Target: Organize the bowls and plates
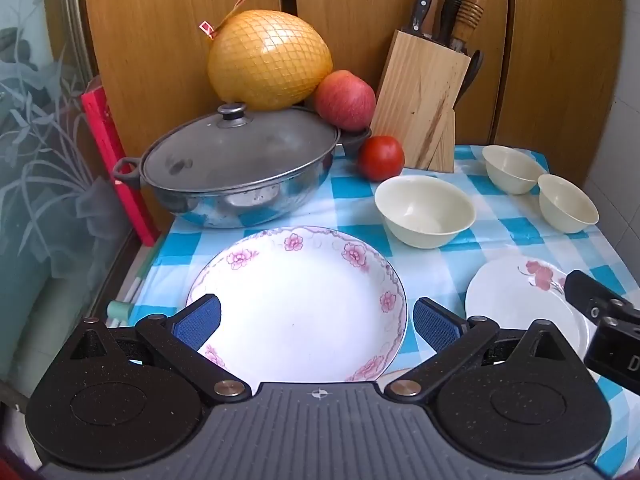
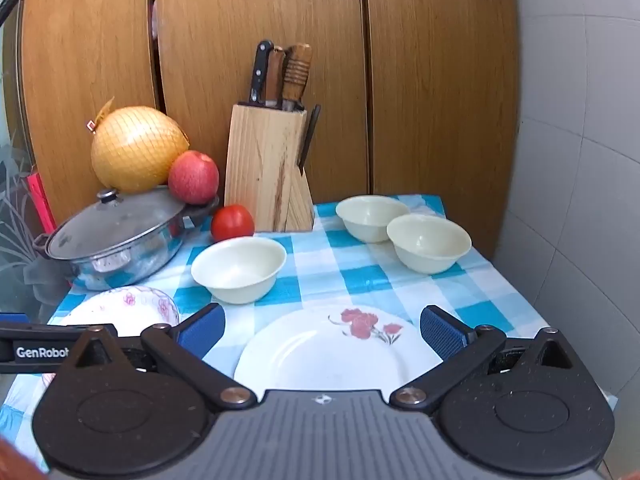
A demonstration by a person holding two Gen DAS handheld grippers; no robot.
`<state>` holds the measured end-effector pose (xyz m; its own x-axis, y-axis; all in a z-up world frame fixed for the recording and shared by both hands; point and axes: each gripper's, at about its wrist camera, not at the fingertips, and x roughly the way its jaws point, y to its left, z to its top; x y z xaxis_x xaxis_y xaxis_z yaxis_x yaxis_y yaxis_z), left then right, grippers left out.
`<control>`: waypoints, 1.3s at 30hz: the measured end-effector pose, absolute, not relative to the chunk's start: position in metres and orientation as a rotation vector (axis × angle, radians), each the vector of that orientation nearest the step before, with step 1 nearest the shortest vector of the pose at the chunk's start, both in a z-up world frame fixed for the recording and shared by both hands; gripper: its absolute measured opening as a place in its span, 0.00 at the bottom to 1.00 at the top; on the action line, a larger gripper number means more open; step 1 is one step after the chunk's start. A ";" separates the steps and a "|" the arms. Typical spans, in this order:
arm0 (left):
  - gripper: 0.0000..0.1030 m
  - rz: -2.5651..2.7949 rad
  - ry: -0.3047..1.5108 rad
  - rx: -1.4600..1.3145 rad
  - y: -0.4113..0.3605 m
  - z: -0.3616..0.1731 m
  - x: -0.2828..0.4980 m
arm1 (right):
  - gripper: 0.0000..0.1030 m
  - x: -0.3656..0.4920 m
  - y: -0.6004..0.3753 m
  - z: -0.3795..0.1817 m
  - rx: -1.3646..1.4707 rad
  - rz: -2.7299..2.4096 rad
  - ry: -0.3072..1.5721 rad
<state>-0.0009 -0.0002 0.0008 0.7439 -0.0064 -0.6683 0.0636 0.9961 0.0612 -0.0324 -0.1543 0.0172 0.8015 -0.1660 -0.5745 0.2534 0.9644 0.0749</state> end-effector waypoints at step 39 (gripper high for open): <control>1.00 -0.060 0.796 0.079 0.003 -0.008 0.003 | 0.99 -0.021 -0.150 0.006 0.178 -0.232 0.707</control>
<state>0.0032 0.0026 -0.0085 0.6978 -0.0244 -0.7159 0.0839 0.9953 0.0478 -0.0207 -0.1495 0.0062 0.7364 -0.1503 -0.6596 0.2703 0.9592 0.0832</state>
